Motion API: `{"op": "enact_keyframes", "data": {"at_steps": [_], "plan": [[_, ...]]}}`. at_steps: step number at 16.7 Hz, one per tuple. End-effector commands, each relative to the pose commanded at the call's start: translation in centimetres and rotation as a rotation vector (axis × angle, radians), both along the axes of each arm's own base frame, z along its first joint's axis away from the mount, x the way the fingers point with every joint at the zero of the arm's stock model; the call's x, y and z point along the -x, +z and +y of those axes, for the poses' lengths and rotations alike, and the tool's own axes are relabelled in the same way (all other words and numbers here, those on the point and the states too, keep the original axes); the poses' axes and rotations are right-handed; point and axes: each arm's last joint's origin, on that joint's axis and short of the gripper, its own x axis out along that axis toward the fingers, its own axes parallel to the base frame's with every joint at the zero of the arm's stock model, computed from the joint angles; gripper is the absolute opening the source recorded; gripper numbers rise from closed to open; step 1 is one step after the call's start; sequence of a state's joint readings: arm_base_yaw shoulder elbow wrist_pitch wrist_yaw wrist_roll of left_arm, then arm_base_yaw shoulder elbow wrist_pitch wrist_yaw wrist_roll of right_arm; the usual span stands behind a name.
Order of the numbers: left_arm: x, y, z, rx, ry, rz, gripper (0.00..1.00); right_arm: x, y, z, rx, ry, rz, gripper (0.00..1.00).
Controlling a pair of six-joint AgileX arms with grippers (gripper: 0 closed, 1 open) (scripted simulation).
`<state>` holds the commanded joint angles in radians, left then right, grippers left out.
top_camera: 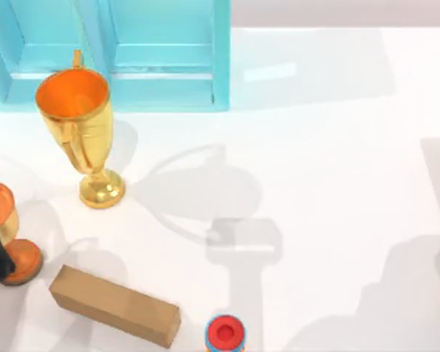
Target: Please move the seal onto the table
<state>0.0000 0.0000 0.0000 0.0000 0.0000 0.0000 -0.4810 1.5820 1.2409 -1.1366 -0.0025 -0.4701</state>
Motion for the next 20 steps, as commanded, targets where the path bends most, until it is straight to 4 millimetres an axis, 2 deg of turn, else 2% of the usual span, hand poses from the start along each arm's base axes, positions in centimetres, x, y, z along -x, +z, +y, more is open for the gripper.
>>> {"op": "enact_keyframes", "data": {"at_steps": [3,10,13,16,20], "plan": [[0.0,0.0,0.0,0.0,0.0,0.0,1.0,-0.9,-0.7,-1.4,-0.04,-0.002,0.077,1.0],[0.0,0.0,0.0,0.0,0.0,0.0,1.0,-1.0,-0.9,-1.5,-0.044,0.001,0.086,1.0],[0.0,0.0,0.0,0.0,0.0,0.0,1.0,-1.2,-1.5,-2.0,-0.046,-0.002,0.088,1.0],[0.0,0.0,0.0,0.0,0.0,0.0,1.0,-1.6,-3.7,-2.3,-0.043,-0.002,0.084,1.0],[0.0,0.0,0.0,0.0,0.0,0.0,1.0,-1.5,-8.6,-2.1,-0.043,-0.001,0.083,1.0]]}}
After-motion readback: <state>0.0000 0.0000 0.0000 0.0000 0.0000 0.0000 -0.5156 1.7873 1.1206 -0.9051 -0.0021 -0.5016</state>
